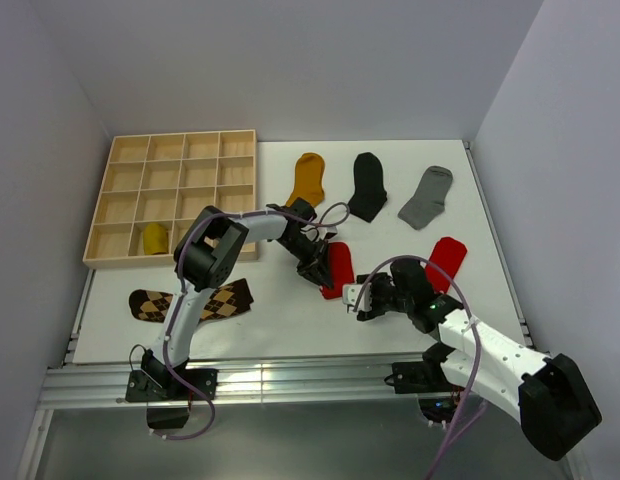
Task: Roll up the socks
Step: Roll the sock at the center of the board.
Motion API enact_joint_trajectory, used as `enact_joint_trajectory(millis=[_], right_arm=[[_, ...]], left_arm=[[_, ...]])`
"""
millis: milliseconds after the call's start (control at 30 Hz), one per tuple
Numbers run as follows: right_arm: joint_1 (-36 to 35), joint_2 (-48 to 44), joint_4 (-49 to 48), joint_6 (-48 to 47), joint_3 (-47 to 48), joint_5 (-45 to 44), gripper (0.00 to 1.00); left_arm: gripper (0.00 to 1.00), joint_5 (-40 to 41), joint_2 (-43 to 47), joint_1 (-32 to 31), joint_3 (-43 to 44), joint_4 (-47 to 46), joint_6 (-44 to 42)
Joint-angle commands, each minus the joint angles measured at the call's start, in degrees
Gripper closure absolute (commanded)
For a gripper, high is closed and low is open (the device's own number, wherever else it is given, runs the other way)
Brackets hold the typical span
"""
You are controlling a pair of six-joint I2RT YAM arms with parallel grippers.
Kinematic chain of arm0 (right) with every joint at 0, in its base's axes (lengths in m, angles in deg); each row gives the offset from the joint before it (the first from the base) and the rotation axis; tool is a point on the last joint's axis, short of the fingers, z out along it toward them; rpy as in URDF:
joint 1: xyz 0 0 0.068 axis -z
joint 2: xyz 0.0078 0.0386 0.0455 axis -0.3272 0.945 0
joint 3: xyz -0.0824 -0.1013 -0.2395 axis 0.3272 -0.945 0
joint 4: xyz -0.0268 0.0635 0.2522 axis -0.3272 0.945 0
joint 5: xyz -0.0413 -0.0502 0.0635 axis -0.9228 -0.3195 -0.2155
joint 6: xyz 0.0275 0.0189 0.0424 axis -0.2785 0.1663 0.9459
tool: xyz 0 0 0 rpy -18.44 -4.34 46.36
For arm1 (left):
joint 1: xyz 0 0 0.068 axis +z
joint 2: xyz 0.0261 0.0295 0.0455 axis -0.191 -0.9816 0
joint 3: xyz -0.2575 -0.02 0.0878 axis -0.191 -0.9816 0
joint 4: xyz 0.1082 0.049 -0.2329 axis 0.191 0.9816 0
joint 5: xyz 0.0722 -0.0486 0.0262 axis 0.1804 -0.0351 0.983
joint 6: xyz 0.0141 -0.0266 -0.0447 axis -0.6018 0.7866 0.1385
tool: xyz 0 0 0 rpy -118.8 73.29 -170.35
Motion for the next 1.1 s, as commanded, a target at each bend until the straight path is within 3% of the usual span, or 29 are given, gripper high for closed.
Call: enact_joint_trajectory(millis=[0, 367, 900, 1000, 1067], right_arm=[[-3.6, 0.6, -9.3, 0.6, -0.3, -5.0, 0.38], [-11.7, 6.1, -12.7, -3.3, -1.3, -10.4, 0.37], [-14.2, 18.0, -24.2, -4.7, 0.2, -16.0, 0.41], [-14.2, 19.6, -22.3, -4.0, 1.4, -16.0, 0.51], [-14.2, 21.2, -19.8, -2.4, 3.0, -16.2, 0.67]], left_arm=[[1.0, 7.7, -2.8, 0.0, -0.4, 1.7, -1.2], [1.0, 8.9, -3.9, 0.1, 2.5, 4.2, -1.6], [1.0, 8.8, -4.1, 0.1, 2.7, 4.5, -1.6], [0.99, 8.5, -3.6, 0.1, 2.1, 3.7, -1.5], [0.94, 8.8, -2.5, 0.1, 1.5, 1.9, -0.6]])
